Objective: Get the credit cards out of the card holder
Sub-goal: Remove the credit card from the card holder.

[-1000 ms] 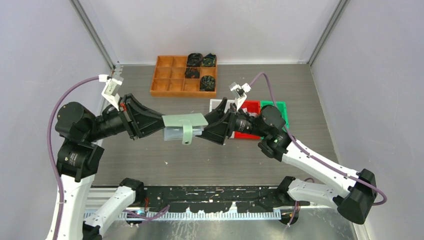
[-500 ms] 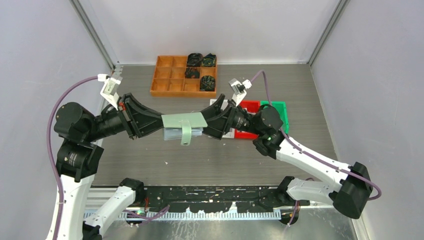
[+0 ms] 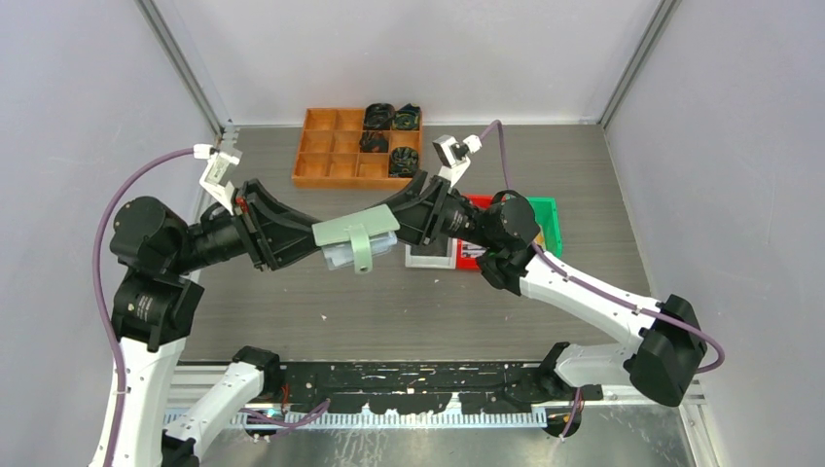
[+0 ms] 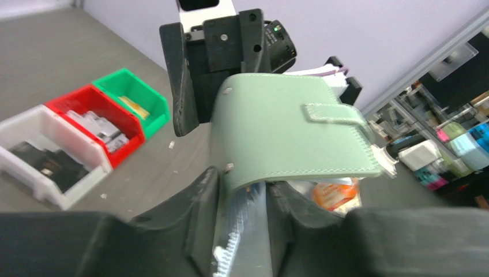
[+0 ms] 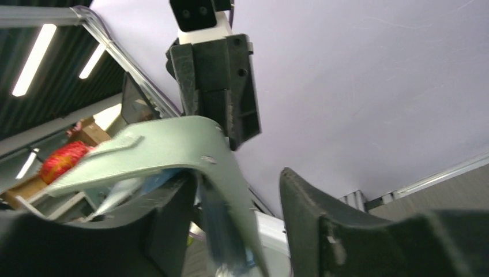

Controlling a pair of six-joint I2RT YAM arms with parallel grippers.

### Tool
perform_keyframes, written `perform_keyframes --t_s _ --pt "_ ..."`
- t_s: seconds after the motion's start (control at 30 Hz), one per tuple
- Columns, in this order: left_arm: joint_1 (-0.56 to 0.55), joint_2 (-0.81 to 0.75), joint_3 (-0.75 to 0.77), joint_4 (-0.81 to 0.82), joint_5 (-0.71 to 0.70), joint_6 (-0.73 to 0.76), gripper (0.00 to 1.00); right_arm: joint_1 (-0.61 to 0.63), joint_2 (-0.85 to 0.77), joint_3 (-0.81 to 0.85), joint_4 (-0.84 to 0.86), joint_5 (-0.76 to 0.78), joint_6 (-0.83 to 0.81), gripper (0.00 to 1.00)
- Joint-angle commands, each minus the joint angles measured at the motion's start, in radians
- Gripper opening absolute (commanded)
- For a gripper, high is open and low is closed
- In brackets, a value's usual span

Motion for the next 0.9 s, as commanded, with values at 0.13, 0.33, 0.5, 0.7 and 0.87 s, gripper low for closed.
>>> perform_keyframes --t_s 0.13,0.33,0.5,0.7,0.87 --pt "-0.002 -0.007 0.032 -0.224 -0.059 0.366 0.88 0.000 -0.033 0.025 -0.061 0.053 0.095 0.24" --pt "-0.002 -0.088 0.009 -0.337 -0.154 0.654 0.93 0.000 -0.072 0.148 -0.602 0.148 -0.010 0.01" --pt "-0.002 -0.237 -0.187 -0.268 -0.193 0.810 1.00 0.045 -0.035 0.282 -0.984 0.296 -0.082 0.01" --pt "-0.002 -0.308 -0.317 -0.188 -0.381 0.866 1.00 0.179 0.122 0.591 -1.461 0.539 -0.244 0.01" --pt "-0.003 -0.296 -0.349 -0.111 -0.454 0.781 1.00 0.239 0.199 0.663 -1.480 0.596 -0.261 0.01"
